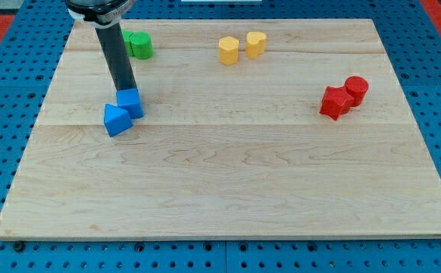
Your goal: Separate the red circle from the red star
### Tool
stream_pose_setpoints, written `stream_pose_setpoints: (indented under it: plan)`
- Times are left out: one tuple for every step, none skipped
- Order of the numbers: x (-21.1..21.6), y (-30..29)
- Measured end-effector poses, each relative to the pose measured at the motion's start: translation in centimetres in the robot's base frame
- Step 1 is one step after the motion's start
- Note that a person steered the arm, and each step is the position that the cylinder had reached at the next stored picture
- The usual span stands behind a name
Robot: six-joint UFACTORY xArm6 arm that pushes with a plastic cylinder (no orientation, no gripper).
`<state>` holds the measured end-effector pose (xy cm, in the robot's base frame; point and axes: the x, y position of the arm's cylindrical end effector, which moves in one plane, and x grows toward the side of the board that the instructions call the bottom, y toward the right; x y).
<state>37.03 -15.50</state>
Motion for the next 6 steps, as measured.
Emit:
stream_pose_setpoints:
  plan:
    - [-0.6,1.7]
    - [-0.6,7.4]
    - [-0.6,15.6]
    - [-0.6,24.3]
    - [-0.6,32.6]
    - [-0.6,36.0]
